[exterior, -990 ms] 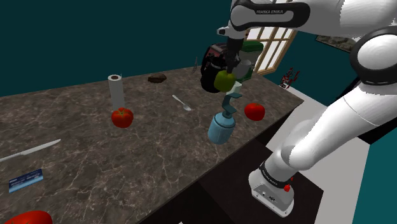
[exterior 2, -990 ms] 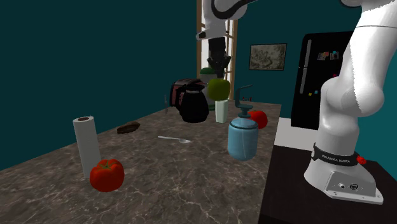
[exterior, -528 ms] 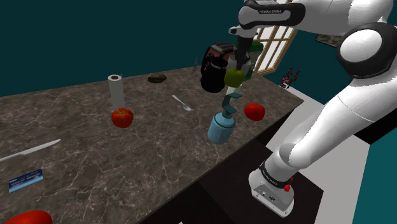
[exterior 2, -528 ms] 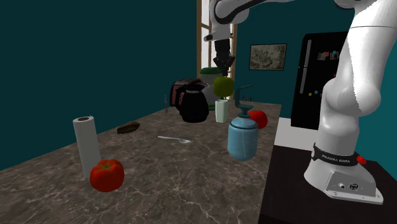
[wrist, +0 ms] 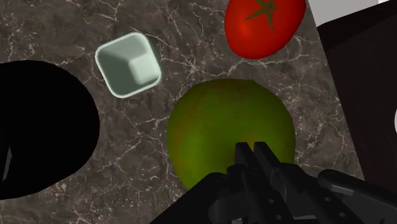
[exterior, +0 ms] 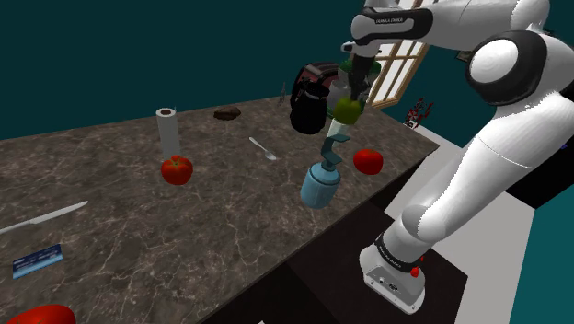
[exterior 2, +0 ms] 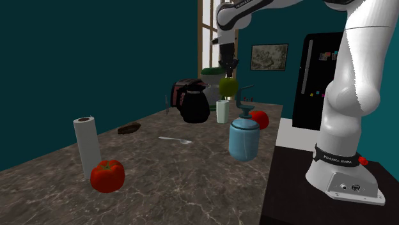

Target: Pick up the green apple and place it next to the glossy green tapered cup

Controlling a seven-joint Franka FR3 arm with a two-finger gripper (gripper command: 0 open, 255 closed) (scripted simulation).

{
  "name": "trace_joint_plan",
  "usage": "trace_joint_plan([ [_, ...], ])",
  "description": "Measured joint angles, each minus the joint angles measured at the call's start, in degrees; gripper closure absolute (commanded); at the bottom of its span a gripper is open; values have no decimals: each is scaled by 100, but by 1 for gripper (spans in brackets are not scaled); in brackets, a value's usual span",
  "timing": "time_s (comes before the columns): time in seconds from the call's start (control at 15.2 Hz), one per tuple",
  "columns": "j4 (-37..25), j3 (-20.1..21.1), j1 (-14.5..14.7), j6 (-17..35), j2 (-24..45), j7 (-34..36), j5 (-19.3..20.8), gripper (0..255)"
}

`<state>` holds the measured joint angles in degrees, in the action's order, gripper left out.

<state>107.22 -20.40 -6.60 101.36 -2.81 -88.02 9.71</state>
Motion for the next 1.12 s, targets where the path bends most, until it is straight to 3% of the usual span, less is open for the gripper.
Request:
trace_joint_plan([
  [1.12, 1050, -49, -40, 1298, 265, 102, -20, 255],
])
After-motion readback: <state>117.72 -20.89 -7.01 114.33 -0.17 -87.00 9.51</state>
